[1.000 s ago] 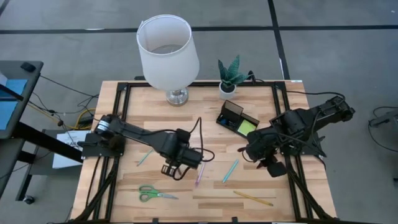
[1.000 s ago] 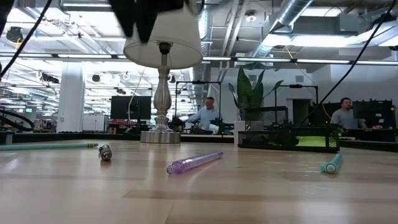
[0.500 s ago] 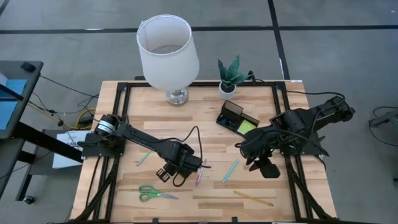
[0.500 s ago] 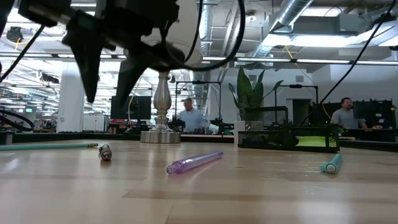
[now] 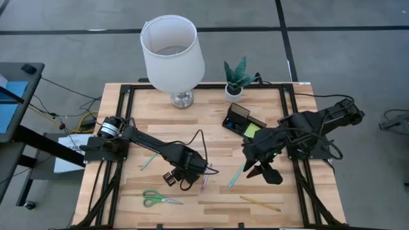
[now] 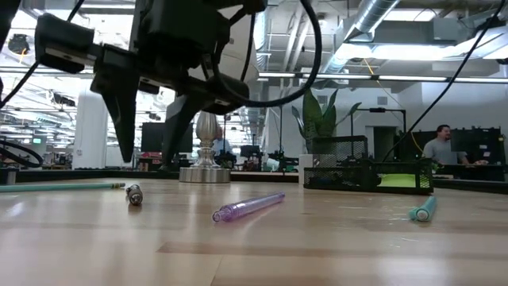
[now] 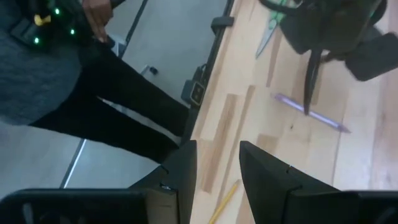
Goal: Pick and place office supplies into organizer
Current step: Put the brown pen into the black organizer
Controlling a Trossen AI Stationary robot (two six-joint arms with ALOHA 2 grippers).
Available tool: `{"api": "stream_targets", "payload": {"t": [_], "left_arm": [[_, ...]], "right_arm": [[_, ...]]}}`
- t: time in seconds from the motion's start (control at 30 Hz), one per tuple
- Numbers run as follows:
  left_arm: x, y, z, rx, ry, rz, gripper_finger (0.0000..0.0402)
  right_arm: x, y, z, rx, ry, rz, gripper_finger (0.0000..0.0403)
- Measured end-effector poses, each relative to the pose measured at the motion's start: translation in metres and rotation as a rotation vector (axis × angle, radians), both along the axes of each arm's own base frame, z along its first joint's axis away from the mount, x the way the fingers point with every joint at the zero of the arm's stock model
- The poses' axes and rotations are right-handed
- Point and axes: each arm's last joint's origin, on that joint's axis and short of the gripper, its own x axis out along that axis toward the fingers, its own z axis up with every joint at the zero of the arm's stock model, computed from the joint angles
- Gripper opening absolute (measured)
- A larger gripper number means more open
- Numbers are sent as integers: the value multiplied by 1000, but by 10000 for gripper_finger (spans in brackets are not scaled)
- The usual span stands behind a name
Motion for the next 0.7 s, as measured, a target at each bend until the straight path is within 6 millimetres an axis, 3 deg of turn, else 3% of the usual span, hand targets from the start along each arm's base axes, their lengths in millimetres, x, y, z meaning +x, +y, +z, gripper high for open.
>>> {"api": "stream_targets", "payload": {"t": [0.4,0.7], "left_arm": [[-11,0,-23,-4,15,-27,146],[-10,0,-35,31,-71,-60,145]], "right_arm": [[8,-15,1,7,-20,-64,113],[11,-25,1,7,-21,-103,113]]}}
